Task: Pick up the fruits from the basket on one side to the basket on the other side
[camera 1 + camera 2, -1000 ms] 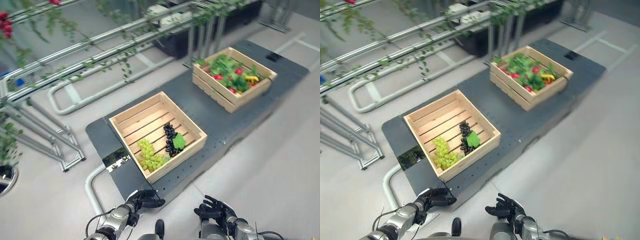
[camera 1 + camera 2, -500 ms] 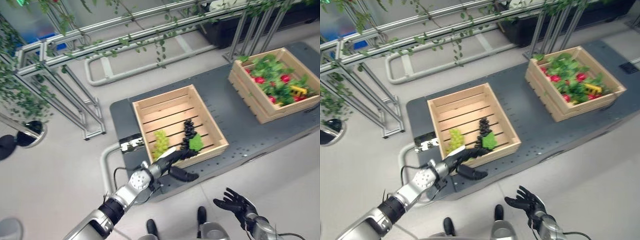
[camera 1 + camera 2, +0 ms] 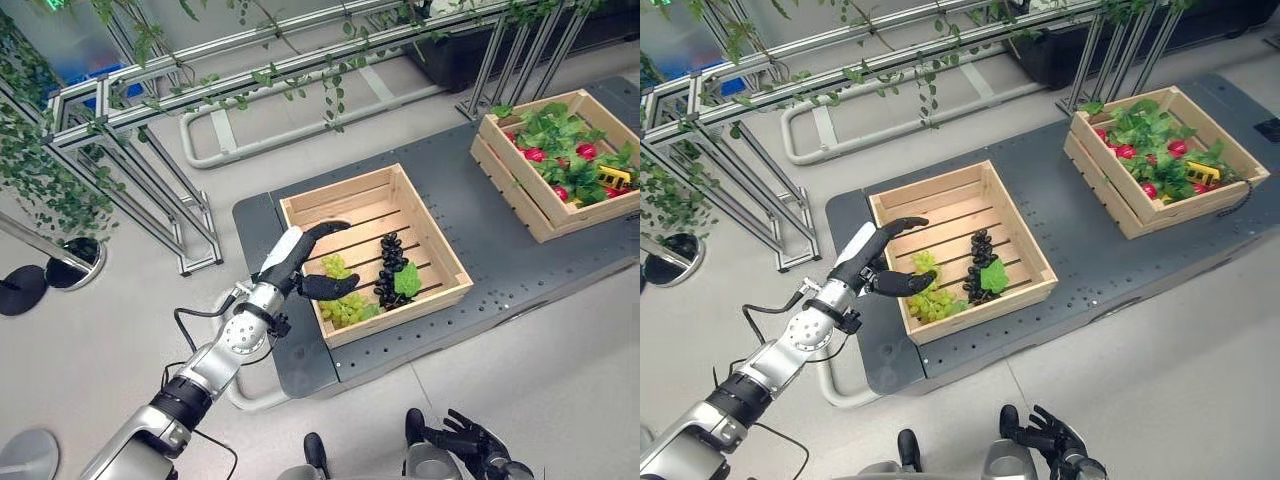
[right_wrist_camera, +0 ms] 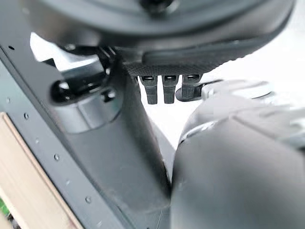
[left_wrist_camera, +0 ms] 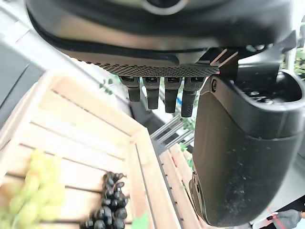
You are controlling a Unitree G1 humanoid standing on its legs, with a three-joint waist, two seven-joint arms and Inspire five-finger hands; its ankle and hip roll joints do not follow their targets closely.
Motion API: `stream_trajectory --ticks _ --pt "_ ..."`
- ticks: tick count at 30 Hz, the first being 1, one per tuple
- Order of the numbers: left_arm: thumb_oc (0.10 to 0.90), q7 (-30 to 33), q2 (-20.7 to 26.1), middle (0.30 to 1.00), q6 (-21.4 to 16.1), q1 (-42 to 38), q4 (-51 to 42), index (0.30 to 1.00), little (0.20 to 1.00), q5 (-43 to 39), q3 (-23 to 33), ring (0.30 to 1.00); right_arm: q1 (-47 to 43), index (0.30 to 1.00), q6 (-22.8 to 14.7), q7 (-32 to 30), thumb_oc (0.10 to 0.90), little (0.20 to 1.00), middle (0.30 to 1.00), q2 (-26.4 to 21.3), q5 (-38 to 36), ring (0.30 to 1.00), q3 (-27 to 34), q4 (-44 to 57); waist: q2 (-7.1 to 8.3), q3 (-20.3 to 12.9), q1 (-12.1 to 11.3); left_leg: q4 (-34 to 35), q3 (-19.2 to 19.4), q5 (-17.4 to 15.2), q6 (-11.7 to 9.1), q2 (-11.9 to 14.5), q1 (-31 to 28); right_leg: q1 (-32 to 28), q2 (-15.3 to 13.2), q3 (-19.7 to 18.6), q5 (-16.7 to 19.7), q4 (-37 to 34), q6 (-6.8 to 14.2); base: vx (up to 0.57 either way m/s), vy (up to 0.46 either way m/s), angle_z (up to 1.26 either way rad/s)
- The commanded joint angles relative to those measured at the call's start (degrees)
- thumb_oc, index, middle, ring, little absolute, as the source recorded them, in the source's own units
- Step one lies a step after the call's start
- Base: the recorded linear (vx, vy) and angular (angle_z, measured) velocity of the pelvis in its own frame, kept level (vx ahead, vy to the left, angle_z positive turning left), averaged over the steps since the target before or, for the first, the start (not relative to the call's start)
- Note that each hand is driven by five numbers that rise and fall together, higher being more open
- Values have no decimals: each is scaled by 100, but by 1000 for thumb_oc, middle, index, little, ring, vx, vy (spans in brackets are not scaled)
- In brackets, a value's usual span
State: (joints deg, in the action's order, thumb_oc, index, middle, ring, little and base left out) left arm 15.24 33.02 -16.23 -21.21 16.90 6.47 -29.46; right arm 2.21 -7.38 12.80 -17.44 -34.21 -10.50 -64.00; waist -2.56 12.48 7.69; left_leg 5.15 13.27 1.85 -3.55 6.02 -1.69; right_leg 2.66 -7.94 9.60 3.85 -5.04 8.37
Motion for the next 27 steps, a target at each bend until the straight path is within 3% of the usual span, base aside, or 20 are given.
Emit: stream_trajectory --ticks 1,5,12,18,19,23,27 --pt "800 1410 180 900 -46 -1183 184 900 900 1221 -135 900 -150 900 -321 349 800 900 900 -164 -160 900 -284 -48 109 53 97 -153 -186 65 89 149 253 494 13 -360 90 516 -215 -58 -5 -10" --pt "800 2039 455 900 492 -1923 650 900 900 1550 -711 900 -403 900 -385 539 800 900 900 -353 -299 900 -475 150 95 366 252 -453 -145 58 36 200 584 869 89 -503 12 844 -283 -73 6 -17" --pt "800 2281 567 900 974 -3161 1586 900 900 1932 -1551 900 -734 900 -506 696 800 900 900 -617 -648 900 -811 580 157 862 496 -1089 -74 41 -60 303 1281 1540 169 -617 -60 1361 -384 -87 -17 -4" --pt "800 1924 660 900 1688 -3844 1990 900 900 2367 -2139 900 -991 900 -538 747 800 900 900 -838 -756 900 -923 789 123 1184 612 -1310 -22 80 -94 313 1672 1916 162 -629 -53 1542 -411 -53 29 -5" --pt "800 1666 716 900 1941 -4060 2038 900 900 2485 -2320 900 -1064 900 -562 780 800 900 900 -892 -741 900 -959 813 112 1267 628 -1346 -5 96 -94 316 1748 1992 158 -621 -46 1583 -418 -48 42 -3" --pt "800 1252 819 900 2246 -4388 1945 900 900 2607 -2585 900 -1134 900 -584 748 800 900 900 -962 -896 900 -1004 915 111 1383 638 -1422 2 105 -100 322 1864 2054 145 -604 -57 1621 -419 -18 8 -2" --pt "800 368 1007 900 2734 -4818 1353 900 900 2730 -2860 900 -1248 900 -580 695 800 900 900 -1002 -1018 900 -994 1008 96 1505 589 -1454 -27 112 -81 300 1921 2043 131 -554 -57 1613 -418 -9 -14 2"
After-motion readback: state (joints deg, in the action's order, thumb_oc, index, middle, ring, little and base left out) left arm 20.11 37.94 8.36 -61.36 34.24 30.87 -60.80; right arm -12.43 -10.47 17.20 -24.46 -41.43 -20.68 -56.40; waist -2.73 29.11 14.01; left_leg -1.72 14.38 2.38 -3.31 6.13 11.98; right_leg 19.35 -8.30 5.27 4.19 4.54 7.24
